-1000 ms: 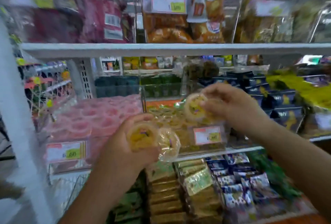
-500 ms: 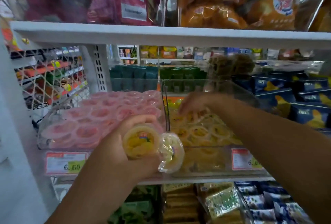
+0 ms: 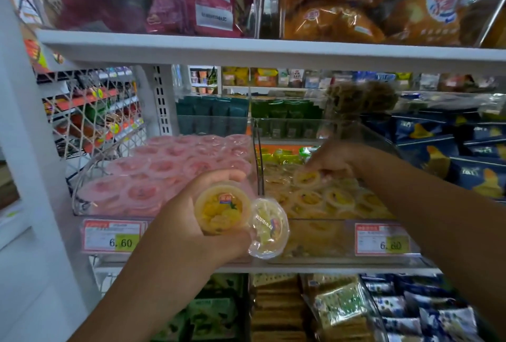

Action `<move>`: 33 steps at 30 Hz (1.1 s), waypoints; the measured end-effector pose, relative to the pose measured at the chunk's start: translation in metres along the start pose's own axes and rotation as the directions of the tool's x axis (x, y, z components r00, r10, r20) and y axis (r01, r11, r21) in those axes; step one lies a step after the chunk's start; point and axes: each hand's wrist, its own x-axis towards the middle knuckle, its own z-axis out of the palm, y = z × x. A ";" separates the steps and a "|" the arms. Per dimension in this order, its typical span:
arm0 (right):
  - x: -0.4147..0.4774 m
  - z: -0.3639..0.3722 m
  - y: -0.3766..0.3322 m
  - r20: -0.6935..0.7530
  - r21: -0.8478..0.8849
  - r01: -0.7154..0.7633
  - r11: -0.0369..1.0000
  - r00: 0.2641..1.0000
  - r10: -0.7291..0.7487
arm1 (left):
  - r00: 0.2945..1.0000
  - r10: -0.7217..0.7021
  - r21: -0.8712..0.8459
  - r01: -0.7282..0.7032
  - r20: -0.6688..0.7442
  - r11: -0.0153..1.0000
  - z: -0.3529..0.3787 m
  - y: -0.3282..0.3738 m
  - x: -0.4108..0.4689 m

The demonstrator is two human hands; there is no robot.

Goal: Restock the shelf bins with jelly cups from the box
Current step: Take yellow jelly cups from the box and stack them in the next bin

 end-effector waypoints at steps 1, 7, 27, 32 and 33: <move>0.001 0.002 0.005 0.011 0.073 -0.014 0.997 1.000 0.013 | 1.000 -0.003 -0.003 0.003 0.006 1.000 0.002 -0.001 -0.001; 0.000 0.007 0.011 0.053 -0.167 0.093 0.981 0.995 -0.086 | 1.000 0.006 -0.019 -0.006 -0.004 1.000 0.009 0.001 0.001; -0.047 -0.041 0.003 -0.098 0.014 0.291 0.957 0.953 -0.288 | 0.999 -0.005 -0.222 0.014 0.039 0.975 0.041 0.010 0.022; -0.009 -0.030 0.018 -0.049 -0.187 0.067 0.980 0.996 -0.078 | 0.998 0.004 -0.143 0.005 0.064 0.990 0.040 0.015 0.019; -0.007 -0.027 0.020 -0.037 -0.227 0.046 0.973 0.998 -0.056 | 0.999 0.009 -0.133 -0.003 0.046 0.991 0.041 0.014 0.020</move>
